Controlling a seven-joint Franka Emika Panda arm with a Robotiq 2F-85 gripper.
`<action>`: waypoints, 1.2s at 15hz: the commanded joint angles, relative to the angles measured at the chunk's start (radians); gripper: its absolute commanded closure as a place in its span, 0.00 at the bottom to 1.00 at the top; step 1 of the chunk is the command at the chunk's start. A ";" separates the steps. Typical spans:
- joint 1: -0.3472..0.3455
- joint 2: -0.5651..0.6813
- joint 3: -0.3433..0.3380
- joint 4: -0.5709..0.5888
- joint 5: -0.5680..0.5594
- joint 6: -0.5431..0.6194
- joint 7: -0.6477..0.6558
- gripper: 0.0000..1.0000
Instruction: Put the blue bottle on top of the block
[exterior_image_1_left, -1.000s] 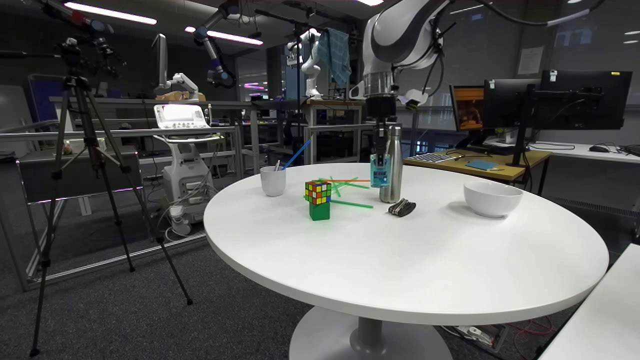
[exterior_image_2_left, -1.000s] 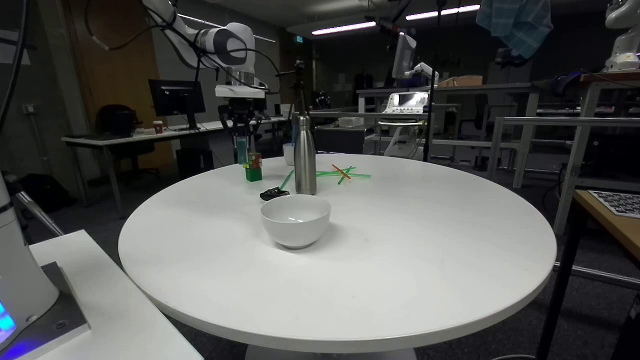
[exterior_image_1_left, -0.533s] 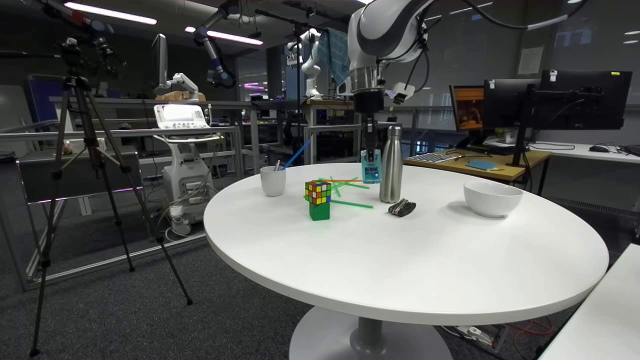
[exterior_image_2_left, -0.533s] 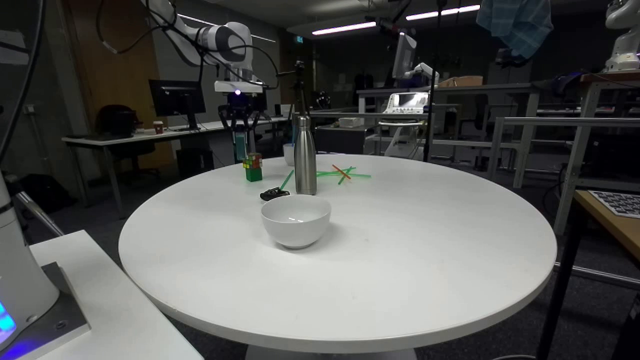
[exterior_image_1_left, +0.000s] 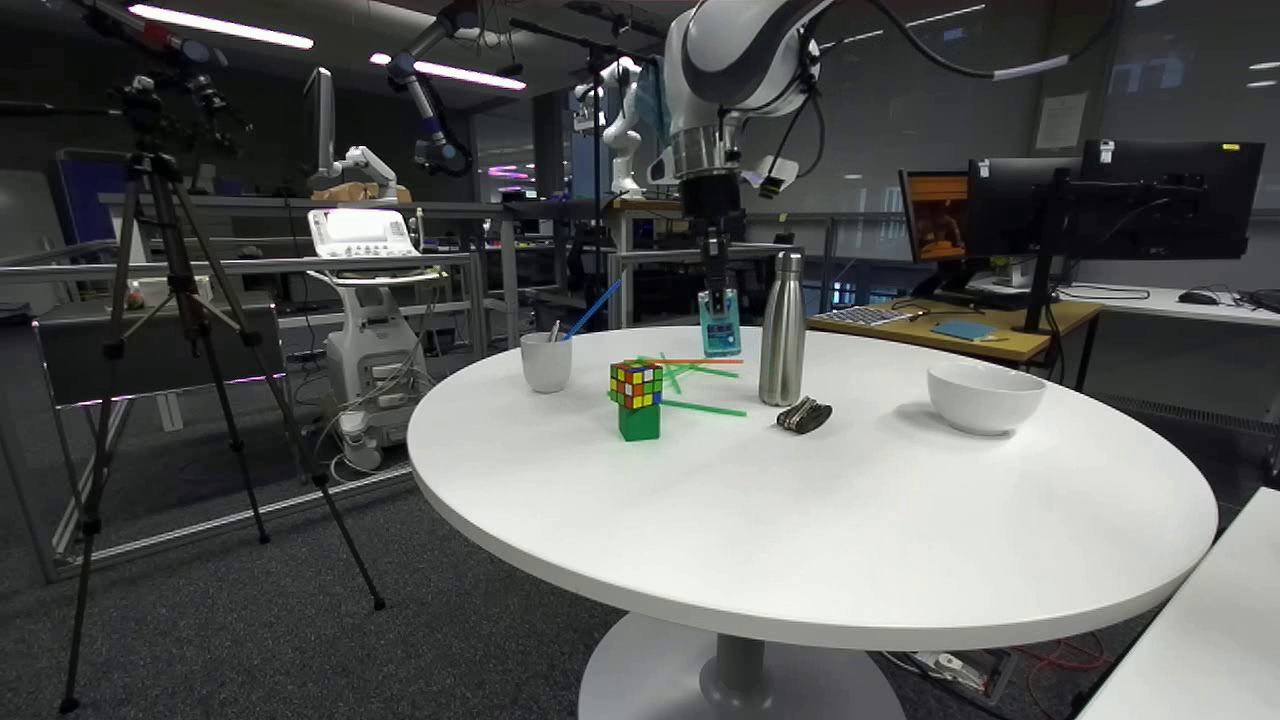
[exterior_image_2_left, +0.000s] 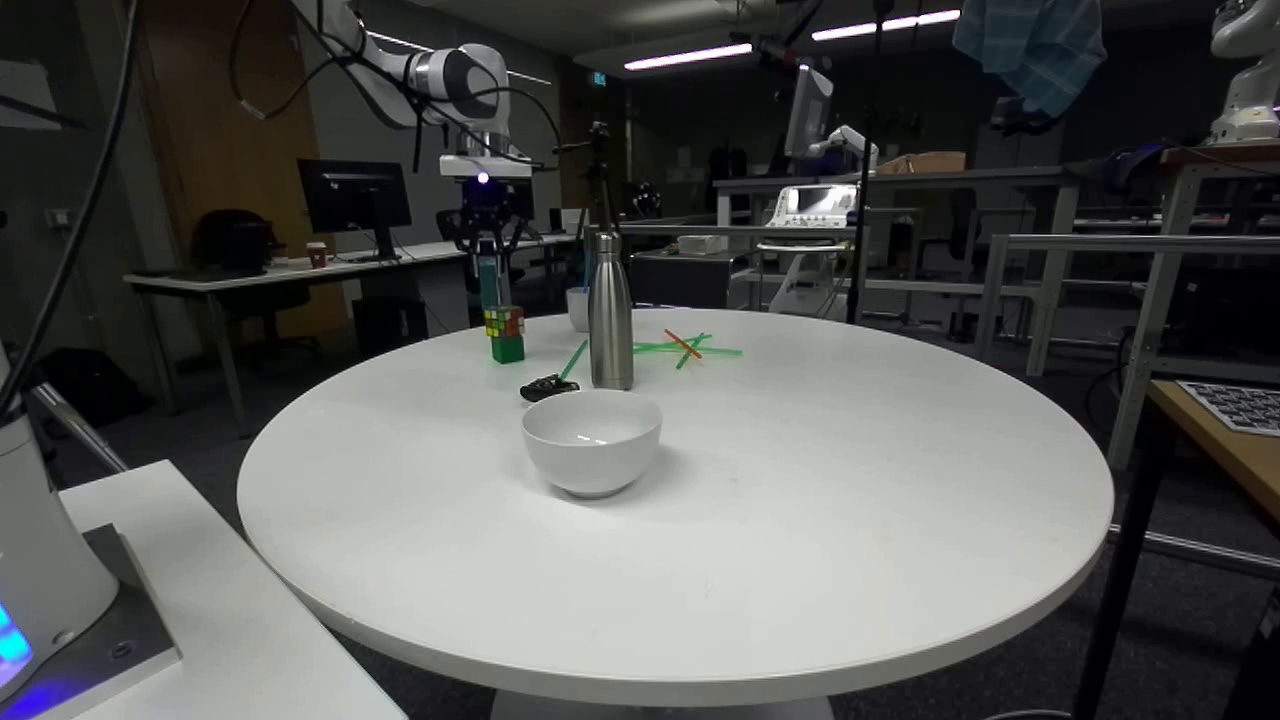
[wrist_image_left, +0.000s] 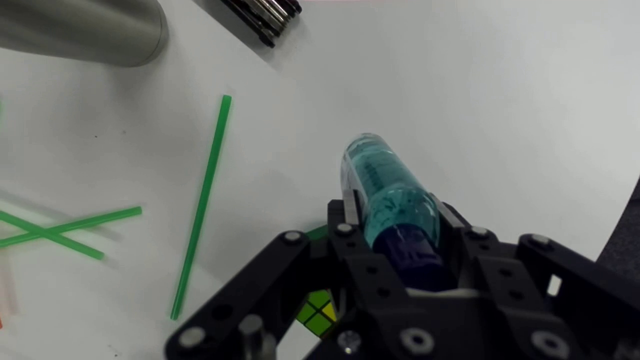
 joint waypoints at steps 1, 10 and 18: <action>0.012 0.063 0.006 0.119 -0.032 -0.042 0.015 0.90; 0.031 0.159 0.011 0.274 -0.034 -0.053 -0.002 0.90; 0.057 0.242 0.014 0.397 -0.042 -0.070 -0.012 0.90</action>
